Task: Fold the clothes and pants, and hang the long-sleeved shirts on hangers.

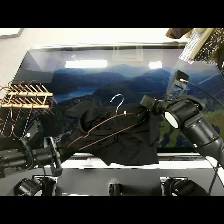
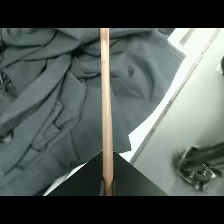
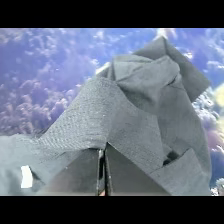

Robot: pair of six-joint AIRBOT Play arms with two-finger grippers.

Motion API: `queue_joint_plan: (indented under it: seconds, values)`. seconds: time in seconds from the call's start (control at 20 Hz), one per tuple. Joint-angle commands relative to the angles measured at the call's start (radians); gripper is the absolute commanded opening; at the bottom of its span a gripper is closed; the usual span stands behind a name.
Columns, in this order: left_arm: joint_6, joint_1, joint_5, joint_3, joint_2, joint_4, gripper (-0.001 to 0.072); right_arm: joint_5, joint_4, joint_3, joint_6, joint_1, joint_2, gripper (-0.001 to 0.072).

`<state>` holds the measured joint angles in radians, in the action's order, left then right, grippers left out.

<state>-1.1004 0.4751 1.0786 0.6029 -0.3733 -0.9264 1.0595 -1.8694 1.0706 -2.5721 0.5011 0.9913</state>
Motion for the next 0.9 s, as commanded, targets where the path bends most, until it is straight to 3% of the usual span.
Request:
queue_joint_plan:
  seconds: [0.0, 0.15, 0.45, 0.85]
  values:
    - [0.056, 0.000, -0.076, 0.000, -0.076, 0.016, 0.0017, 0.016, 0.057, 0.034, 0.099, 0.001, -0.012, 0.0024]
    - [0.145, 0.000, -0.148, 0.000, -0.135, 0.102, 0.0017, 0.019, 0.079, 0.060, 0.130, 0.001, -0.033, 0.0024]
    - [0.171, 0.052, -0.266, 0.000, -0.223, 0.119, 0.0017, 0.076, 0.102, 0.066, 0.130, 0.001, -0.089, 0.0024]
    - [0.146, 0.270, -0.586, 0.000, -0.349, 0.119, 0.0016, 0.089, 0.172, 0.067, 0.128, 0.001, -0.130, 0.0024]
